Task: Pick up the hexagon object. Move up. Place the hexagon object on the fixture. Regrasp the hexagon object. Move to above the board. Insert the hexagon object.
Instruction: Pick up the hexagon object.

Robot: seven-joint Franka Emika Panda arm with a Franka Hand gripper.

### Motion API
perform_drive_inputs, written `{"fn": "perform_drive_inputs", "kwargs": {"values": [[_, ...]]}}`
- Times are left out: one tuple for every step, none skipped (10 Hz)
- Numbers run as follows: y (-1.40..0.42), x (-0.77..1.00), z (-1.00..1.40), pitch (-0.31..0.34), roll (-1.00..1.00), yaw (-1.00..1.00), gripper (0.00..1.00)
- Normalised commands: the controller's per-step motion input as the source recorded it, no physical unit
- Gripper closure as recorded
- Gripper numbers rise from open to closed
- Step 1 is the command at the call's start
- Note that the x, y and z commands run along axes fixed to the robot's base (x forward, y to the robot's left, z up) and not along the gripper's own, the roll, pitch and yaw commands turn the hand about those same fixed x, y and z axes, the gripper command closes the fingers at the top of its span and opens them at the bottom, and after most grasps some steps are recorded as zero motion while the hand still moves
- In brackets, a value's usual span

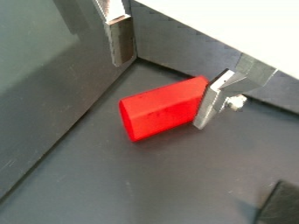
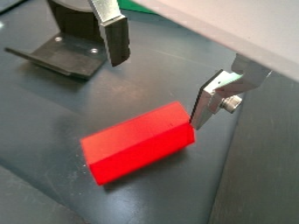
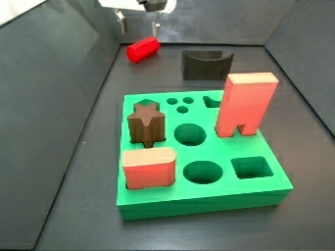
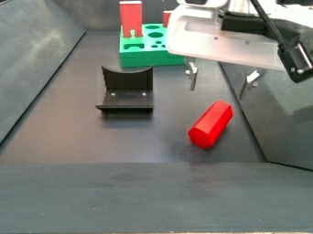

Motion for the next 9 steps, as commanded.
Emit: {"fn": "perform_drive_inputs", "kwargs": {"values": [[0.0, 0.0, -0.34, -0.169, 0.03, -0.4, 0.0], [0.0, 0.0, -0.21, -0.05, 0.04, -0.24, 0.0], [0.0, 0.0, 0.0, -0.019, 0.0, 0.0, 0.0], [0.1, 0.0, -0.67, -0.17, 0.07, -0.07, 0.0], [0.19, 0.0, -0.63, -0.184, 0.02, -0.2, 0.0], [0.19, -0.07, -0.45, -0.107, 0.04, -0.21, 0.0], [0.18, -0.06, -0.39, -0.109, 0.0, -0.22, 0.0], [0.21, 0.08, -0.45, -0.091, 0.0, -0.25, 0.0], [0.12, 0.03, -0.53, -0.097, 0.0, -0.36, 0.0]]}}
